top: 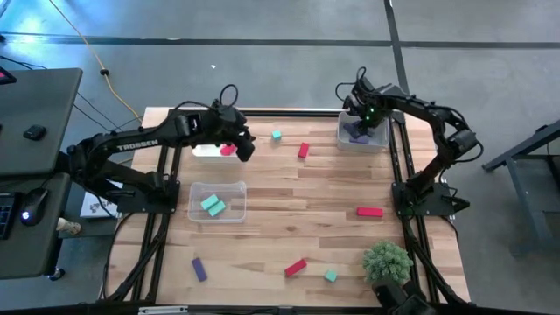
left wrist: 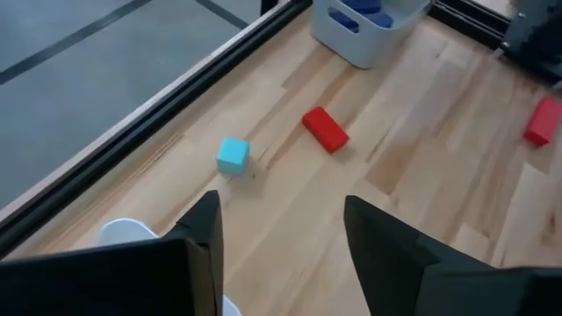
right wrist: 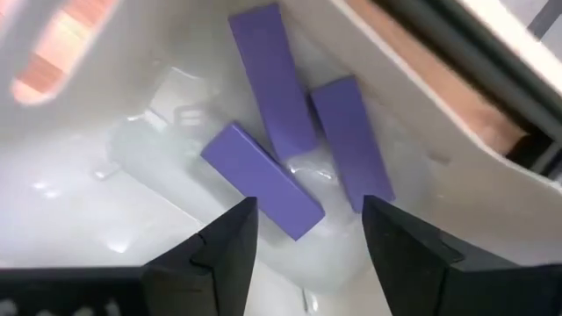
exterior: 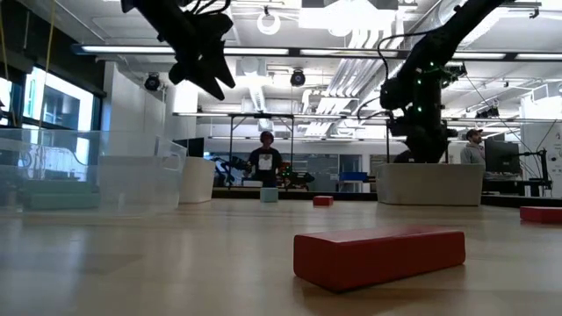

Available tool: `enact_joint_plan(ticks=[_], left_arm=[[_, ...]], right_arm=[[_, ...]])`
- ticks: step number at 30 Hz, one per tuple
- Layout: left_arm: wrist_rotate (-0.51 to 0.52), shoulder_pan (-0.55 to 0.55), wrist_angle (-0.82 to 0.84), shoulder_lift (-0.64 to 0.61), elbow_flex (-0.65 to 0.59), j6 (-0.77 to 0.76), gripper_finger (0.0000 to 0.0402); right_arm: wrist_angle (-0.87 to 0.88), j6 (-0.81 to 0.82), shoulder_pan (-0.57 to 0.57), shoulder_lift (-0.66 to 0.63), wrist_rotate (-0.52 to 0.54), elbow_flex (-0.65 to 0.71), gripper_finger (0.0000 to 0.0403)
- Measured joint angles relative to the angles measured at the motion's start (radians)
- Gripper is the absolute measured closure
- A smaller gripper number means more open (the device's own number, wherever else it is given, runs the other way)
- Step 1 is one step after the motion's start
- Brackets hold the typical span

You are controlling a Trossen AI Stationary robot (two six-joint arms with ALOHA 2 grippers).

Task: Sort & place blocks by color
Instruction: Put the blue block into the transparent bin

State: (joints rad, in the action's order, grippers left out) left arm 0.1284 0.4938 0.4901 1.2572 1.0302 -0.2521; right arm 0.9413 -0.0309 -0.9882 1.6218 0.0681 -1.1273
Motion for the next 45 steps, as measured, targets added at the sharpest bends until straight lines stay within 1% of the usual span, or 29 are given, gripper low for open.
enact_joint_plan(ticks=[4,7,9,13,21,27,30,36,45], left_arm=[[-0.014,0.04,-0.027,0.0,0.0,-0.006,0.0214],[0.0,0.061,-0.105,0.0,0.0,-0.017,0.0189],[0.001,0.077,-0.177,0.0,0.0,-0.022,0.0179],[0.003,0.105,-0.326,0.005,0.0,-0.005,0.0175],[0.004,0.157,-0.507,0.04,0.001,0.13,0.0174],[0.003,0.199,-0.508,0.112,0.083,0.185,0.0174],[-0.001,0.21,-0.509,0.166,0.139,0.22,0.0174],[-0.026,0.228,-0.499,0.287,0.217,0.23,0.0174],[-0.04,0.217,-0.382,0.473,0.29,0.229,0.0174]], right_arm=[[0.05,0.004,0.0,0.0,0.0,-0.068,0.0208],[0.073,0.004,0.0,0.0,0.0,-0.117,0.0208],[0.084,0.004,0.0,0.0,0.0,-0.152,0.0208],[0.092,0.004,0.0,0.0,0.0,-0.221,0.0208],[0.097,-0.003,0.0,0.0,-0.01,-0.321,0.0208],[0.094,-0.004,0.0,0.0,-0.014,-0.336,0.0208],[0.094,-0.004,0.0,0.0,-0.013,-0.336,0.0208],[0.094,-0.004,0.0,0.0,-0.013,-0.336,0.0208],[0.093,-0.004,0.0,0.0,-0.013,-0.336,0.0208]])
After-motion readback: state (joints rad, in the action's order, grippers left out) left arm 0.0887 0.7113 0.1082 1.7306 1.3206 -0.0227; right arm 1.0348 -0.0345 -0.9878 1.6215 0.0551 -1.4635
